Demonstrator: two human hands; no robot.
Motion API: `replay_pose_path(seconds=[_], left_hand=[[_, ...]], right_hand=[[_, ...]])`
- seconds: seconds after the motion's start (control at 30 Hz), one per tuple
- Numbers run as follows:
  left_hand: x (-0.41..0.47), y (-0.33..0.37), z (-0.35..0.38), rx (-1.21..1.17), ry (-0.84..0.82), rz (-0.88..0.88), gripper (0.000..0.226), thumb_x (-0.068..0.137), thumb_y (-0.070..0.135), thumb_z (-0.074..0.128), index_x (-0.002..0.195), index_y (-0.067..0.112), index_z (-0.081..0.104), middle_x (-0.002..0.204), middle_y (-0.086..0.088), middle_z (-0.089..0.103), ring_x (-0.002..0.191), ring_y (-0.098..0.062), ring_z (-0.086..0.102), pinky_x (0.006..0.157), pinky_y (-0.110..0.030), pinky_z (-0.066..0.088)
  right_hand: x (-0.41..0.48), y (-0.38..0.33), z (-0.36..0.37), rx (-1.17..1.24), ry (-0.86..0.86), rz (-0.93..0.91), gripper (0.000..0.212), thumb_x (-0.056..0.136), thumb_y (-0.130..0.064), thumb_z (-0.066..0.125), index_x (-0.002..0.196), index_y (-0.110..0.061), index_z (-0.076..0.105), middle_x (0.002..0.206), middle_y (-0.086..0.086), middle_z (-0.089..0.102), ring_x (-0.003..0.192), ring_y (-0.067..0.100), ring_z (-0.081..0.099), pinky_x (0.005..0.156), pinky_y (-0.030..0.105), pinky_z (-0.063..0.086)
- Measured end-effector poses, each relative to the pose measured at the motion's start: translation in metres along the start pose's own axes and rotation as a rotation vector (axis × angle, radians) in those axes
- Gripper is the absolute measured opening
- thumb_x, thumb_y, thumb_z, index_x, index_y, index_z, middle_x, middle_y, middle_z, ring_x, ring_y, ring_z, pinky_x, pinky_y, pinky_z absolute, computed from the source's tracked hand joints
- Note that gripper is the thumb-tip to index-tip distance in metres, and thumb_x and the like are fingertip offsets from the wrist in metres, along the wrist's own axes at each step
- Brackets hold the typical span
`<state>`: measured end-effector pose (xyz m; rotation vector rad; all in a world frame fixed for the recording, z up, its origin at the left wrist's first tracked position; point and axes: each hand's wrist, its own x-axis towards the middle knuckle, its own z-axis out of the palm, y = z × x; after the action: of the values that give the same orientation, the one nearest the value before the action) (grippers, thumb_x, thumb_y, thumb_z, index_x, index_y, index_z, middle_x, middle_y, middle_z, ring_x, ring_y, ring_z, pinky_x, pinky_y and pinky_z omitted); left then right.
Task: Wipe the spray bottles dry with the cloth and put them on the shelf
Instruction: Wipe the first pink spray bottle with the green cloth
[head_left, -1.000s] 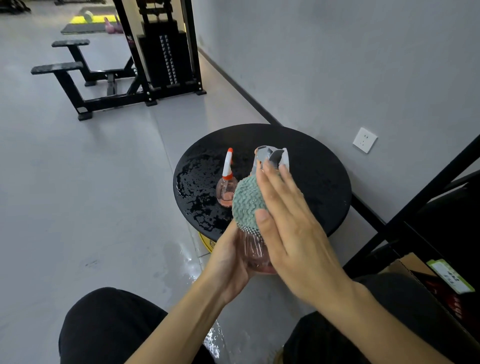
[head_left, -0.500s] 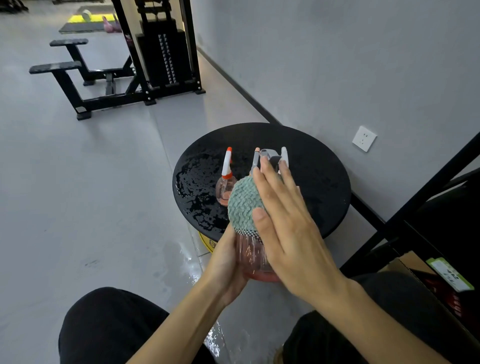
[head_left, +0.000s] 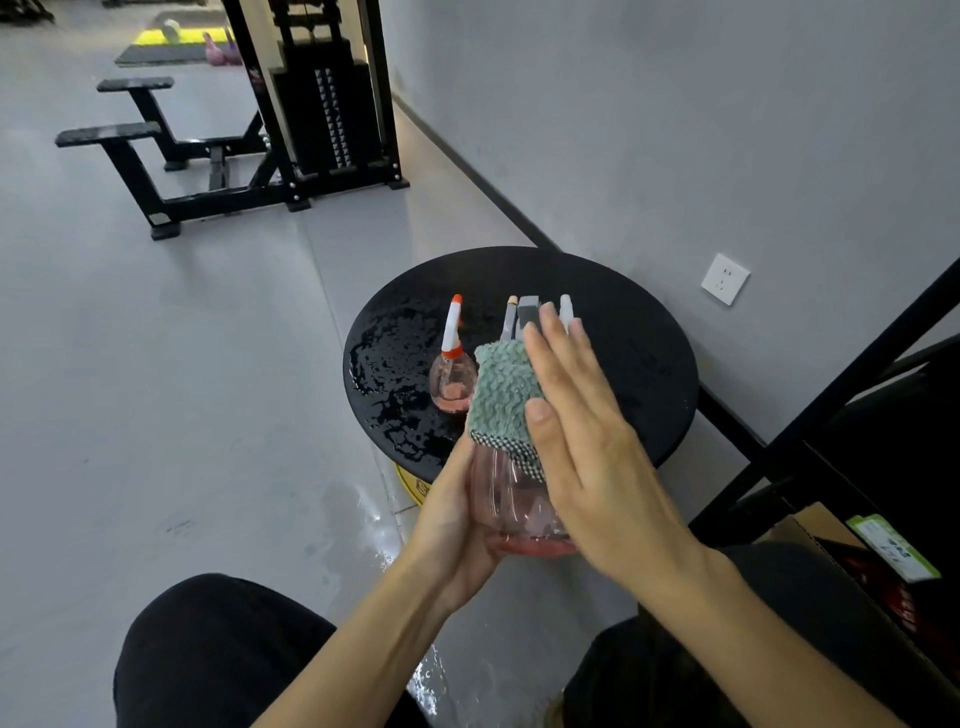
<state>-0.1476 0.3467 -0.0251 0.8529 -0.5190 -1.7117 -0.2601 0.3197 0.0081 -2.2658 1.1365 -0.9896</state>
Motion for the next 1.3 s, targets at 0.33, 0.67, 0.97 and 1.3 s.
replay_pose_path(seconds=[0.33,0.67,0.97,1.3], left_hand=[[0.009,0.005,-0.011,-0.077,0.073,0.042,0.051,0.104,0.042,0.027,0.108,0.016,0.071,0.106,-0.006,0.074,0.093,-0.016,0.072,0.071,-0.029,0.059],[0.013,0.006,-0.016,0.033,0.083,0.052,0.056,0.089,0.054,0.040,0.122,0.015,0.063,0.109,-0.007,0.073,0.093,-0.016,0.071,0.073,-0.029,0.058],[0.015,-0.001,-0.018,0.060,-0.005,0.029,0.049,0.093,0.053,0.037,0.115,0.023,0.068,0.095,-0.004,0.075,0.074,-0.019,0.073,0.053,-0.033,0.056],[0.035,0.017,-0.047,0.072,0.027,0.151,0.050,0.076,0.064,0.060,0.105,0.026,0.075,0.112,-0.006,0.072,0.101,-0.018,0.069,0.077,-0.030,0.058]], right_hand=[[-0.035,-0.013,0.016,0.019,-0.049,0.040,0.058,0.099,-0.039,0.023,0.154,-0.028,0.007,0.161,-0.020,-0.006,0.147,0.001,-0.011,0.120,0.034,0.006],[-0.040,-0.004,0.020,0.073,-0.029,0.043,0.055,0.102,-0.037,0.023,0.154,-0.032,0.009,0.161,-0.020,-0.004,0.148,0.003,-0.008,0.119,0.022,0.002],[0.006,0.009,0.012,0.235,-0.022,0.148,0.058,0.098,-0.052,0.025,0.152,-0.038,0.010,0.160,-0.024,0.003,0.144,-0.010,0.001,0.115,0.009,0.007],[-0.011,0.017,0.053,0.291,-0.020,0.086,0.061,0.100,-0.041,0.033,0.154,-0.029,0.009,0.162,-0.016,0.003,0.148,0.004,0.004,0.118,0.045,0.024]])
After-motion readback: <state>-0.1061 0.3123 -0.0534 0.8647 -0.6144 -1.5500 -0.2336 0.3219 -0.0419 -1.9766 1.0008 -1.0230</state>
